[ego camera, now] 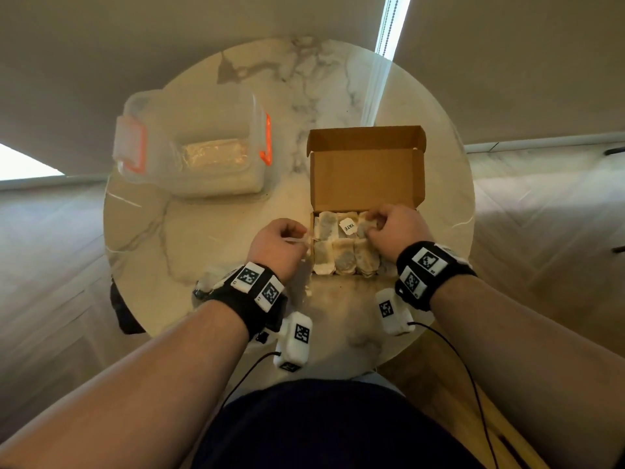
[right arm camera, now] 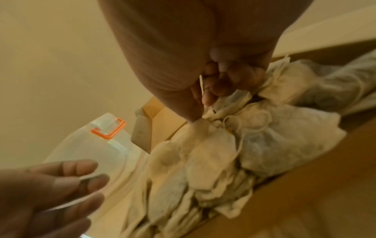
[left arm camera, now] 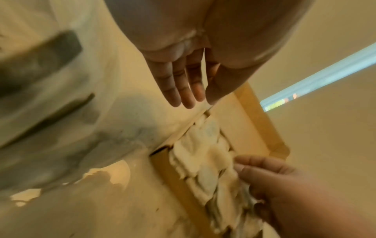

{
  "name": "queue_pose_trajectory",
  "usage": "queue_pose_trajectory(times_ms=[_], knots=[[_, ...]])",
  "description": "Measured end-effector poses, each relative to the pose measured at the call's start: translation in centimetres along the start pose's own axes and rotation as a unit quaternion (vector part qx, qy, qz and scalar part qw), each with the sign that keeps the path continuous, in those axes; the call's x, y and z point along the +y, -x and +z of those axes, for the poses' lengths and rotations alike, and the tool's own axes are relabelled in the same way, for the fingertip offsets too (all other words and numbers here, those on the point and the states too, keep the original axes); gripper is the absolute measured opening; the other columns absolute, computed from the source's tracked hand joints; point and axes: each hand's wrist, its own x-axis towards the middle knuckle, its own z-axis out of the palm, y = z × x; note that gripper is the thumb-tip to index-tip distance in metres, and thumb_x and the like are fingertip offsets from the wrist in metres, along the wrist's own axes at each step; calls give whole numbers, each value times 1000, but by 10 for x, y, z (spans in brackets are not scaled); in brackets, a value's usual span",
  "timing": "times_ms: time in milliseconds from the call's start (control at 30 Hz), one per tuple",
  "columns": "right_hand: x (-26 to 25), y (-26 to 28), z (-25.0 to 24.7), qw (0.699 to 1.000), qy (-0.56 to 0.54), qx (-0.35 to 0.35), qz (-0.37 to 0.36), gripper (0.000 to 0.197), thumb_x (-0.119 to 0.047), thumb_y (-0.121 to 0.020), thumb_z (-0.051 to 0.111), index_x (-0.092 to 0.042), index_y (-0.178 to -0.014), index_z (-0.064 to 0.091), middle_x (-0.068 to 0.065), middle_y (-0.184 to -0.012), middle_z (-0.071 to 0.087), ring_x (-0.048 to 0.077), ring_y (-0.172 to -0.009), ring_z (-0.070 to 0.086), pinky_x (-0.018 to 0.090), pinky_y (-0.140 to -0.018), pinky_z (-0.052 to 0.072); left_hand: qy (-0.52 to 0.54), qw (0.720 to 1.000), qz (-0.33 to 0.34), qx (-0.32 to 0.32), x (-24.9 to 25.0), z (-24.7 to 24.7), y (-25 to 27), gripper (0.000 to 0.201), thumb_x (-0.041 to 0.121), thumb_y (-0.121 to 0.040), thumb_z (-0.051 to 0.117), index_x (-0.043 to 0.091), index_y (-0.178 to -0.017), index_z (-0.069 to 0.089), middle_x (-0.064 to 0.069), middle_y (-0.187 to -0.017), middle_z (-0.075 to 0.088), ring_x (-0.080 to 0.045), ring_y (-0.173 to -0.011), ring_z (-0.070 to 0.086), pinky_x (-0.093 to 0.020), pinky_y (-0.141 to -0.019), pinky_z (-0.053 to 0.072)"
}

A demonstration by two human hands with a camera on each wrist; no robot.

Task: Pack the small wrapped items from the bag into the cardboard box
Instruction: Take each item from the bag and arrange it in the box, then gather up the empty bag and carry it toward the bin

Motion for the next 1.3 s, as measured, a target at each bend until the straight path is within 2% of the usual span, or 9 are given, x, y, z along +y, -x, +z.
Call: queue_pose_trajectory(times_ms=[167, 333, 400, 533, 667, 867, 1067, 1167, 1300], knots=[[-26, 35, -6, 996, -50, -1, -72, 7, -32, -96, 67, -29, -102, 69, -11, -85, 63, 6, -80, 59, 25, -71, 50, 94, 991, 15, 99, -21, -67, -5, 16, 16, -86, 73, 32, -89, 75, 9, -91, 76, -15, -89, 71, -41, -93, 59], [-62, 70, 24, 979, -50, -151, -124, 14, -40, -99, 66, -27, -101, 70, -11, -91, 68, 8, -85, 65, 21, -73, 51, 86, 971, -135, 180, -113, -140, -6, 26, 17, -81, 64, 40, -85, 75, 4, -98, 75, -25, -96, 70, -50, -97, 59], [-73, 78, 44, 975, -41, -184, -121, 13, -41, -99, 67, -27, -99, 69, -11, -90, 69, 10, -83, 67, 26, -75, 57, 94, 962, -205, 151, -153, -152, -6, 31, 8, -82, 57, 33, -87, 74, -9, -107, 75, -30, -91, 71, -54, -90, 61], [-96, 88, 85, 976, -50, -202, -65, 20, -40, -94, 72, -27, -108, 67, -8, -100, 69, 14, -86, 70, 36, -78, 64, 196, 930, -310, 20, -169, -144, 20, 22, -10, -102, 44, 8, -104, 57, -20, -95, 68, -26, -60, 71, -36, -58, 58], [-115, 91, 112, 977, -74, -201, 8, 26, -42, -93, 73, -23, -111, 70, -1, -106, 73, 18, -88, 72, 41, -77, 65, 273, 909, -303, -82, -168, -124, 34, 12, -2, -100, 61, 3, -109, 68, -16, -90, 76, -26, -76, 71, -35, -67, 62], [-136, 108, 116, 982, -76, -173, 4, 18, -41, -98, 68, -24, -103, 72, -5, -87, 73, 13, -79, 69, 13, -52, 44, 386, 874, -236, -176, -143, -126, 32, 20, 5, -100, 64, 9, -120, 68, -3, -85, 74, -12, -63, 66, -31, -65, 60], [-148, 122, 111, 985, -147, -80, 46, 16, -28, -91, 80, -19, -91, 67, 0, -81, 73, 15, -69, 68, 25, -55, 53, 397, 872, -179, -224, -133, -156, 30, 28, 5, -86, 75, 9, -113, 71, -10, -96, 71, -20, -79, 63, -34, -73, 51], [-147, 127, 108, 956, -271, -54, 102, 28, -33, -85, 82, -10, -92, 68, 13, -89, 75, 28, -81, 74, 40, -68, 65, 364, 886, -160, -239, -142, -175, 26, 61, 22, -67, 91, 2, -121, 71, -24, -118, 72, -35, -106, 61, -44, -92, 46], [-160, 139, 105, 816, -533, -121, 186, 26, -16, -102, 60, 0, -120, 68, 22, -118, 74, 39, -104, 72, 57, -89, 62, 308, 908, -134, -251, -152, -189, 20, 93, 44, -51, 104, 5, -128, 69, -25, -129, 70, -39, -117, 65, -48, -104, 45]])
